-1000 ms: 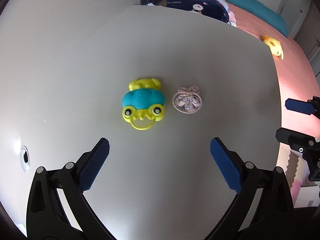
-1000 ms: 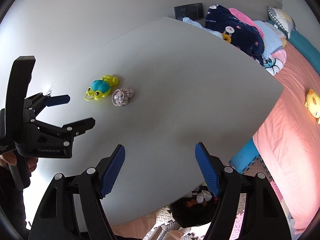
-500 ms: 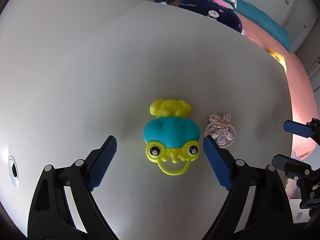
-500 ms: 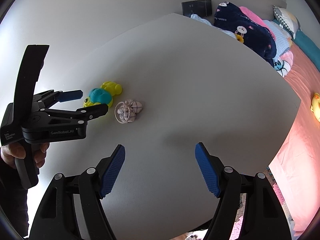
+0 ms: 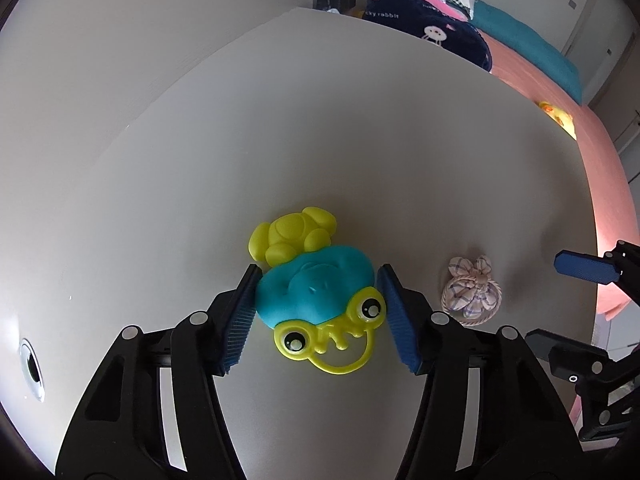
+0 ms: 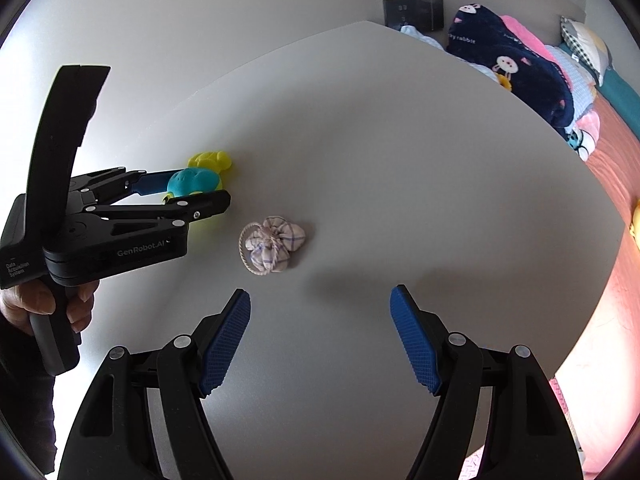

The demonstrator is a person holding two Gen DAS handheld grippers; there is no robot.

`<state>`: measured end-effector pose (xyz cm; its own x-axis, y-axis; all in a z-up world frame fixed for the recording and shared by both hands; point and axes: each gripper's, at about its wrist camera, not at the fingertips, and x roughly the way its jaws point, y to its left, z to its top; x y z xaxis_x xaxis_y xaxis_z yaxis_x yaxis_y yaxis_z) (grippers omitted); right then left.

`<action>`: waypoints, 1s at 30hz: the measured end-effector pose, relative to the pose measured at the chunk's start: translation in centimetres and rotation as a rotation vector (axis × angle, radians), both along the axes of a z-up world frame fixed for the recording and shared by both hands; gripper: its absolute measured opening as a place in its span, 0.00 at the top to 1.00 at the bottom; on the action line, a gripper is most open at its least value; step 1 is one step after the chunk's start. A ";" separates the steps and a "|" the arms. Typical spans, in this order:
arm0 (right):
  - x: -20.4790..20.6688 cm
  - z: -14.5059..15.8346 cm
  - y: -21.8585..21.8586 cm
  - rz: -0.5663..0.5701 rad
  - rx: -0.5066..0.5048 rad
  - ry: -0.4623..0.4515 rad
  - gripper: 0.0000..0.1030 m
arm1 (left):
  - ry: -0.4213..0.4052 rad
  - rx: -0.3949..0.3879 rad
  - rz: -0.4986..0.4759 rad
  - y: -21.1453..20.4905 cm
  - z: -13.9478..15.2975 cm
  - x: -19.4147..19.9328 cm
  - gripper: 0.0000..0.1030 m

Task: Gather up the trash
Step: 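Grasp the pink-white flower hair tie with the right gripper while the left holds the frog, then carry frog toy and flower hair tie over the black bin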

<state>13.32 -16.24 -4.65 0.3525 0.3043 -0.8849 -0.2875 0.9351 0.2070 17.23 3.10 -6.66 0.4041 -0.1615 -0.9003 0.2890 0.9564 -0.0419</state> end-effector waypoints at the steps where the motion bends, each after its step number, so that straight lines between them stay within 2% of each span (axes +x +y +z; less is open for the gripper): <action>1: 0.0 0.0 0.3 0.007 0.000 -0.001 0.29 | -0.004 0.002 0.005 0.3 0.0 -0.2 0.44; 11: 0.1 -1.8 3.2 0.059 -0.033 -0.005 0.31 | -0.005 0.019 0.061 1.7 0.8 -2.8 0.44; 13: 0.5 -1.9 3.6 0.072 -0.040 -0.004 0.39 | -0.006 0.018 0.064 1.7 0.7 -3.0 0.44; 20: 1.6 -2.1 4.9 0.100 -0.074 -0.005 0.57 | 0.007 0.005 0.080 2.2 0.5 -3.5 0.44; 22: 1.5 -2.1 5.4 0.125 -0.088 -0.011 0.73 | 0.006 0.006 0.082 2.3 0.6 -3.6 0.44; 23: 1.3 -2.0 5.6 0.141 -0.088 -0.008 0.76 | 0.006 0.005 0.083 2.3 0.6 -3.7 0.44; 30: 0.5 -1.9 5.6 0.172 -0.075 0.017 0.81 | -0.014 0.015 0.087 2.0 1.1 -4.6 0.44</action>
<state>13.85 -10.62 -6.54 0.2863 0.2920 -0.9126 -0.4413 0.8856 0.1450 12.61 5.11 -5.56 0.4290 -0.1116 -0.8964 0.2052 0.9784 -0.0236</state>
